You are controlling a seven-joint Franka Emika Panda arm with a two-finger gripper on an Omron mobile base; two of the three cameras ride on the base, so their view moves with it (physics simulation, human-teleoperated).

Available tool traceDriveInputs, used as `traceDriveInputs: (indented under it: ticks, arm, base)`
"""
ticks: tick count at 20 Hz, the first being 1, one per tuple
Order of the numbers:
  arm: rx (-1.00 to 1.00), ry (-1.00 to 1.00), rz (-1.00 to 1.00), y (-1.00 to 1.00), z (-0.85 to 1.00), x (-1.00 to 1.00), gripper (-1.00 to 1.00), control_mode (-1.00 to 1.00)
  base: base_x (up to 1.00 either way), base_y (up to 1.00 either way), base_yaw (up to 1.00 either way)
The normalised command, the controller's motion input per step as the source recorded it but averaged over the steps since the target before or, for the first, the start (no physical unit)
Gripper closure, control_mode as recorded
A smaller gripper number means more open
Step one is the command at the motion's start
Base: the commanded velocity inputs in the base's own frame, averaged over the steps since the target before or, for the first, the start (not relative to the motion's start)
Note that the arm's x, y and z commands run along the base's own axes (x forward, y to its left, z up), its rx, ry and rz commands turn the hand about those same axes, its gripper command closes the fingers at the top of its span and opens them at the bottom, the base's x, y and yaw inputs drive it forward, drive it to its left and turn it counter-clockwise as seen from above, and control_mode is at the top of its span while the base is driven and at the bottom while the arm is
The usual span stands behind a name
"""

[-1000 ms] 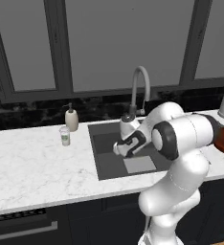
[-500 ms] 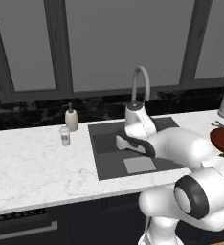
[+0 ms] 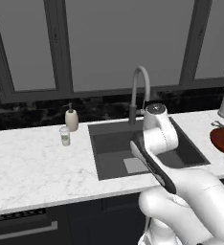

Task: Pick the lime from the sink and place it in the bowl. Then pick the bowl and place it in the microwave. Then close the microwave door and press the start button.

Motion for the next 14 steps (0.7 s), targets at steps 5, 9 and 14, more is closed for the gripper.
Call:
traceDriveInputs:
  ticks: [5,9,14]
  arm:
    - [0.0,0.0,0.0,-0.78,0.27,-0.6,1.0,-1.0]
    - [0.0,0.0,-0.02,-0.85,0.27,-0.43,1.0,-1.0]
    - [0.01,0.0,-0.08,-0.88,0.48,-0.13,1.0,-1.0]
  base:
    - [0.0,0.0,0.0]
    - [0.0,0.0,0.0]
    - [0.0,0.0,0.0]
